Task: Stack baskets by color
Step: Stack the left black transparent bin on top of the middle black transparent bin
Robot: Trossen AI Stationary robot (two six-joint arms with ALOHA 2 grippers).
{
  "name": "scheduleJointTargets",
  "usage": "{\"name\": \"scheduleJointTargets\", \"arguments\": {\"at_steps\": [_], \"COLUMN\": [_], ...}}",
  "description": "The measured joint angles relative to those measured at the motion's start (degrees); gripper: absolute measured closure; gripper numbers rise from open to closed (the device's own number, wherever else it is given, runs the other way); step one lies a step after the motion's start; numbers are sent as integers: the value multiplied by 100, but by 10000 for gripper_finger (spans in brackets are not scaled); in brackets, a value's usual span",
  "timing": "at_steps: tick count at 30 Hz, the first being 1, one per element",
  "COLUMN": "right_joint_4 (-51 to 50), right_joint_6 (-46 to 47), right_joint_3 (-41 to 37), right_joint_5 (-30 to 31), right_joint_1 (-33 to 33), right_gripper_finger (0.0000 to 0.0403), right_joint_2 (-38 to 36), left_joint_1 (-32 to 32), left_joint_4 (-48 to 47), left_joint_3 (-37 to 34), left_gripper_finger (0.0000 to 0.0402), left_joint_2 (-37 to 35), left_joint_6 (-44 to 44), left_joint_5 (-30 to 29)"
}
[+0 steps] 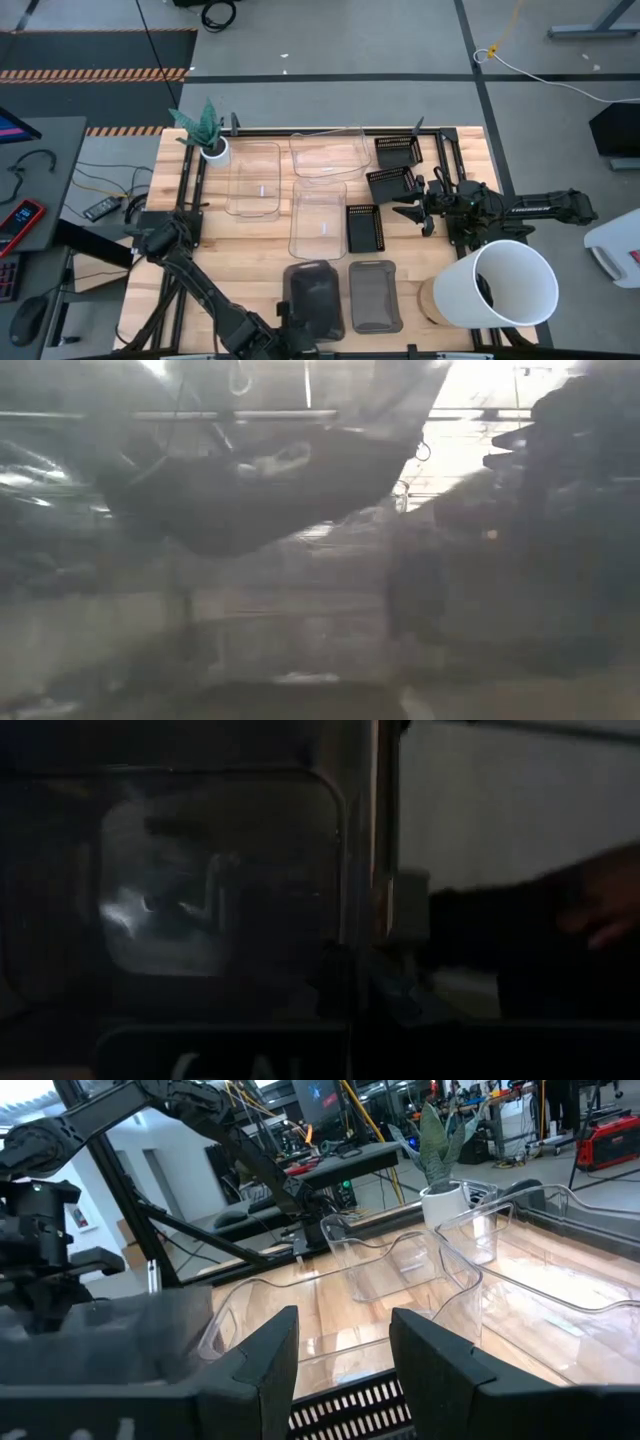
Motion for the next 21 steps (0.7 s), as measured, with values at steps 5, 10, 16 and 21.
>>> {"name": "scheduleJointTargets", "arguments": {"at_steps": [5,10,16,21], "right_joint_4": [0,0,0,0], "right_joint_6": [-1,0,0,0], "right_joint_3": [0,0,0,0], "right_joint_5": [0,0,0,0], "right_joint_1": [0,0,-1,-2], "right_gripper_finger": [238,238,238,238], "right_joint_2": [2,2,1,2], "left_joint_1": [76,115,168,176], "left_joint_4": [-361,-637,-1072,-1087], "left_joint_3": [-1,-1,-1,-1], "left_gripper_finger": [394,394,393,371], "left_joint_2": [21,19,19,19], "left_joint_6": [-171,-224,-345,-294], "left_joint_5": [458,1075,1557,1580]}}
